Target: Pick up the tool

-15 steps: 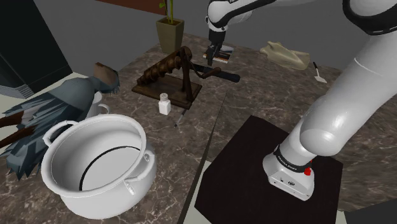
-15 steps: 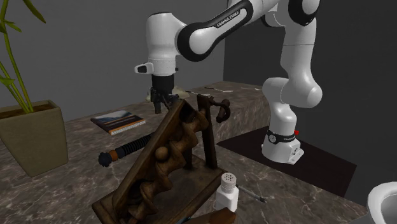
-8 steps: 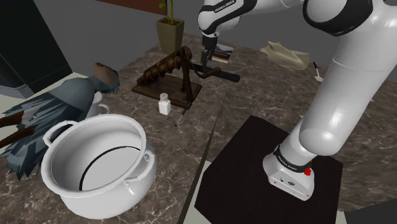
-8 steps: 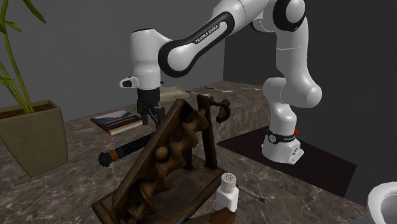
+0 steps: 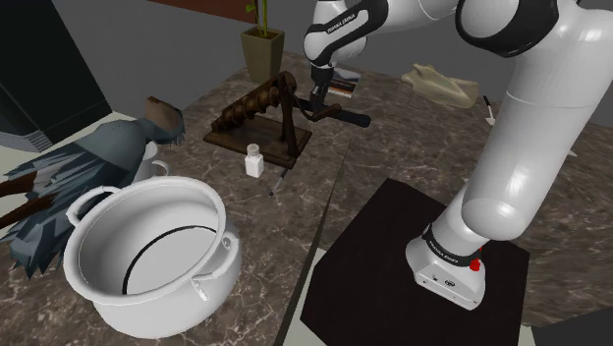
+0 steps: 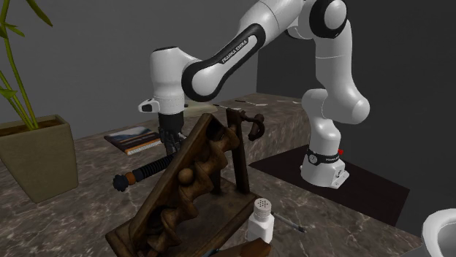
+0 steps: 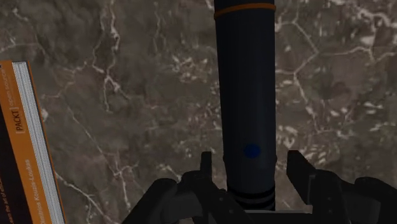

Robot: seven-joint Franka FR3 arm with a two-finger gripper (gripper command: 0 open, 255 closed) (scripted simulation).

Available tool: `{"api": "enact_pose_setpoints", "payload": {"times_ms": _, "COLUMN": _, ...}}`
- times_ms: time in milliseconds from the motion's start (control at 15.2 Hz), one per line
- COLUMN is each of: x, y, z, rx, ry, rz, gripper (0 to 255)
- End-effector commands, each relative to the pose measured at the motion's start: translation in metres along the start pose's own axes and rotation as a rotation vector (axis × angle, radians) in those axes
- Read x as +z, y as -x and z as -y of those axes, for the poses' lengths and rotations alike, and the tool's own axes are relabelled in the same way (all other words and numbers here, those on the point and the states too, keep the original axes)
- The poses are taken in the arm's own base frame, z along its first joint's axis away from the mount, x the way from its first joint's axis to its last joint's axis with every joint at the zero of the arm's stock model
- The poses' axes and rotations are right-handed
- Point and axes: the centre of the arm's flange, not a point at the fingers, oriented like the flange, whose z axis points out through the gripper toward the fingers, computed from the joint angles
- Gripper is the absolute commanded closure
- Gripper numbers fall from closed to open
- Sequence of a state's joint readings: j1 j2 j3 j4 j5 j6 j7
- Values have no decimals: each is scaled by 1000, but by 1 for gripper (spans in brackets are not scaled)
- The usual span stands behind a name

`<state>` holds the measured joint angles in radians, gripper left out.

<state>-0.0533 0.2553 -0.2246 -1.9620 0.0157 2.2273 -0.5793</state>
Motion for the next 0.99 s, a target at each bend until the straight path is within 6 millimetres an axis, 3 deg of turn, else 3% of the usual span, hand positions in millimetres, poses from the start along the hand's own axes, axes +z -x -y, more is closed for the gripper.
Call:
{"api": "enact_pose_setpoints", "payload": {"times_ms": 0, "x": 1, "y": 0, "z": 0, "rx": 0, "ry": 0, "rz": 0, "gripper": 255}}
{"api": "enact_pose_setpoints", "payload": {"times_ms": 528, "x": 1, "y": 0, "z": 0, "rx": 0, "ry": 0, "rz": 0, "gripper": 255}}
{"api": "enact_pose_setpoints", "payload": {"times_ms": 924, "x": -31, "y": 1, "z": -2, "rx": 0, "ry": 0, "rz": 0, "gripper": 255}}
